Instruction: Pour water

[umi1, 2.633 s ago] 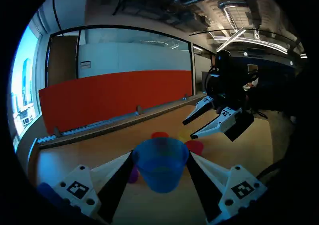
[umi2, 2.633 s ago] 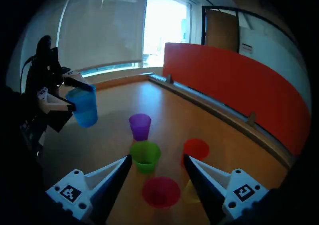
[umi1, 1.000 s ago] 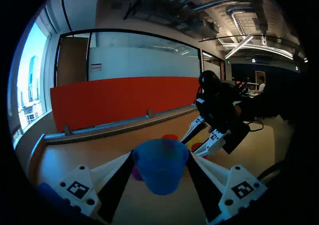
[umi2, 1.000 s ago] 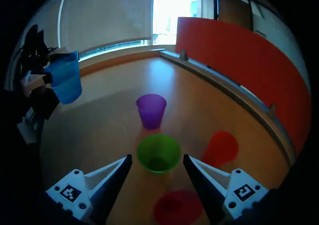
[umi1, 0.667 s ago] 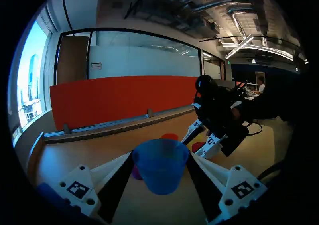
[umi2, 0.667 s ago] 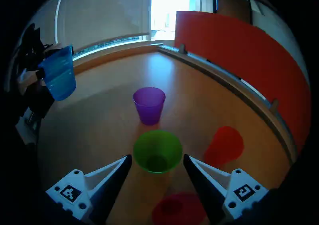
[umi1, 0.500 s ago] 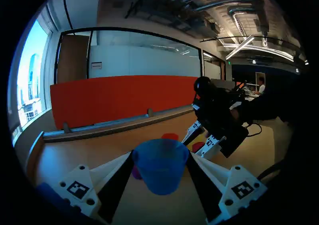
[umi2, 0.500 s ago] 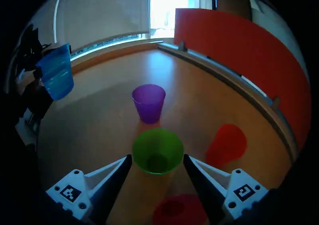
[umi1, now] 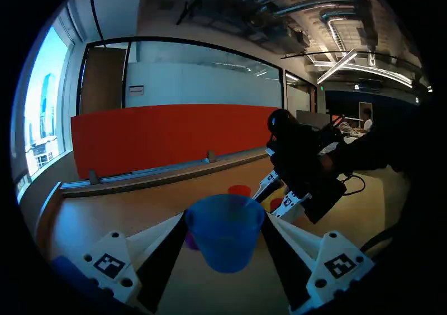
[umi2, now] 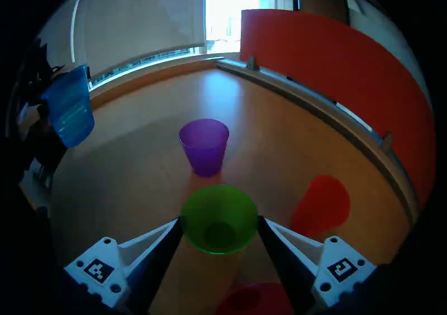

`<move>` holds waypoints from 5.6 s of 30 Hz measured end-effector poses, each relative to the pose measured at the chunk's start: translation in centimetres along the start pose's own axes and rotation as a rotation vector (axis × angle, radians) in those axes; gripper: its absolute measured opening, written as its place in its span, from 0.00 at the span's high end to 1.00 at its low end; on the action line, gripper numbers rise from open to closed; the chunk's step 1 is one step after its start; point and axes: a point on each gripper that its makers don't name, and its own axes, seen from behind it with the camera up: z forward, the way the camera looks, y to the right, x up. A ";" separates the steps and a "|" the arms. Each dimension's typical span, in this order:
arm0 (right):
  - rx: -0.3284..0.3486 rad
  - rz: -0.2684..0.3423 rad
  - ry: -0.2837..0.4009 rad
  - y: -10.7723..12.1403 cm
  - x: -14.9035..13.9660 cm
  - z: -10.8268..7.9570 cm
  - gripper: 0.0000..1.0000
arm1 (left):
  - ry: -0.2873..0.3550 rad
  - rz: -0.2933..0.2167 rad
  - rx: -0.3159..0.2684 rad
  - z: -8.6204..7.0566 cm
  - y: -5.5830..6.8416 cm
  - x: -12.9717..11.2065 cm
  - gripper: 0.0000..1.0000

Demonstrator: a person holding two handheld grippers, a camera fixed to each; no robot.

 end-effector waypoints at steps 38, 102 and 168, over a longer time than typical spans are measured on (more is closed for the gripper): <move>-0.031 0.001 0.129 0.2 2.1 -4.0 0.07 | -0.011 0.014 0.012 -0.1 0.0 -0.2 0.12; -0.115 -0.063 0.649 -2.4 8.9 -18.5 0.07 | 0.026 0.017 -0.021 0.9 3.1 1.9 0.12; 0.062 -0.028 0.584 -7.3 5.0 -15.9 0.07 | 0.120 0.164 -0.023 1.6 3.9 6.6 0.12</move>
